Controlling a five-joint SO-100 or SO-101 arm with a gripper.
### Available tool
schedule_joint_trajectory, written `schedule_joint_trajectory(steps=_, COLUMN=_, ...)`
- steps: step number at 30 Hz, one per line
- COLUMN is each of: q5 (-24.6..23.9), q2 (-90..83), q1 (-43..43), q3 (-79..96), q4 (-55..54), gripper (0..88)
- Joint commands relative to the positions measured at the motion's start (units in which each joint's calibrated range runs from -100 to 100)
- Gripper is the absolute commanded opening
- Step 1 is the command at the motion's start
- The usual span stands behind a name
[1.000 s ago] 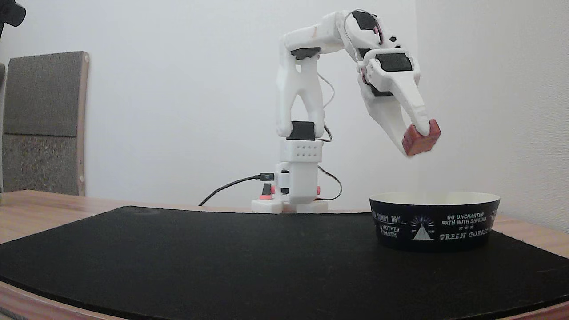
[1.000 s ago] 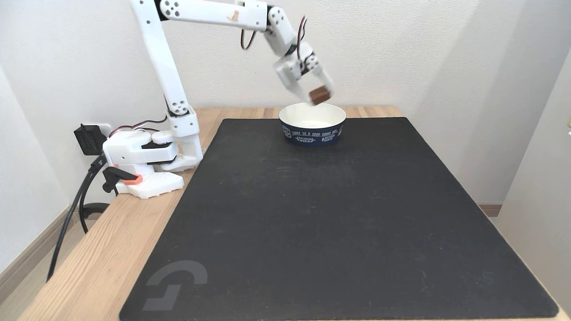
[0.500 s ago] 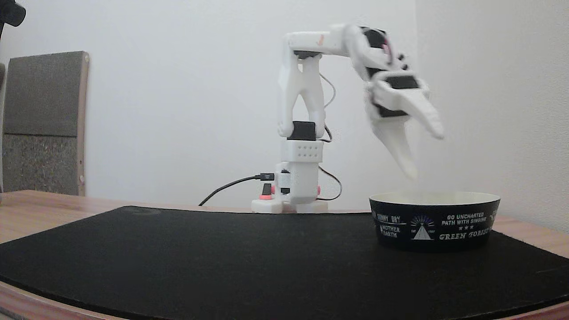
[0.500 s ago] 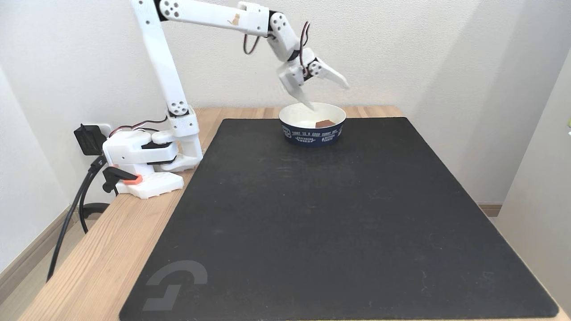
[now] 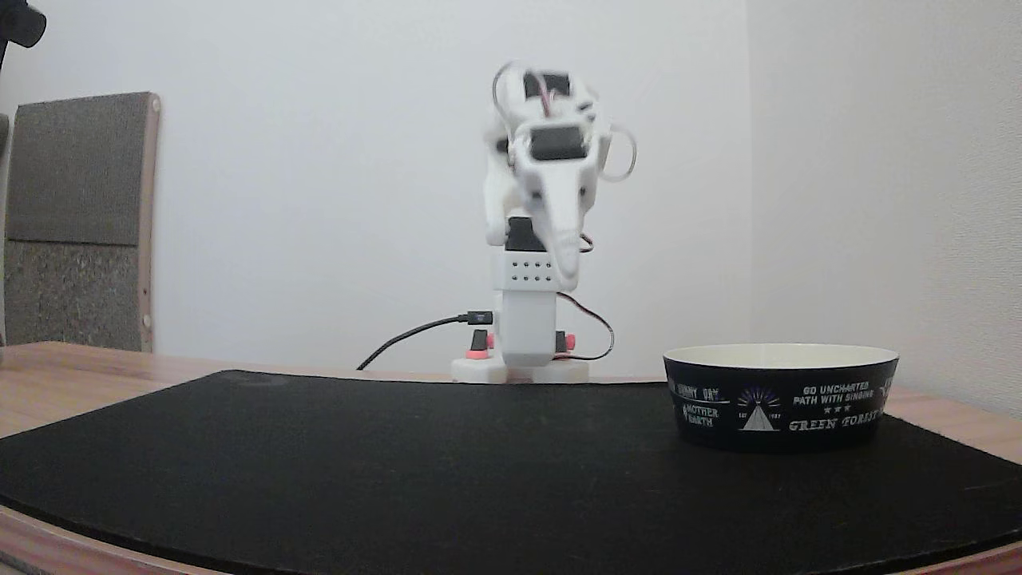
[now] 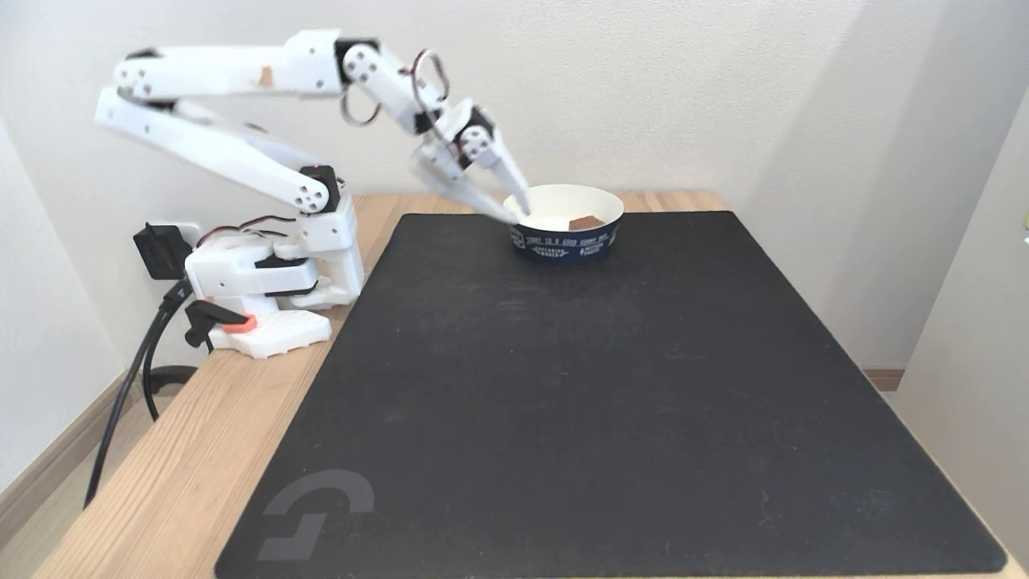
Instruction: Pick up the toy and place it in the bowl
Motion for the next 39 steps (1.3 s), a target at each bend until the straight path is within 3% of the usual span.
schedule_joint_trajectory(steps=1, q5=0.1, q2=-15.8, q1=0.5, q3=12.5, q4=-0.7, gripper=5.0)
schedule_joint_trajectory(steps=11, q5=0.2, q2=-43.3, q1=3.3, q3=33.6, q4=1.9, gripper=5.0)
schedule_joint_trajectory(steps=39, q5=0.1, q2=-43.0, q1=6.4, q3=33.4, q4=4.8, gripper=5.8)
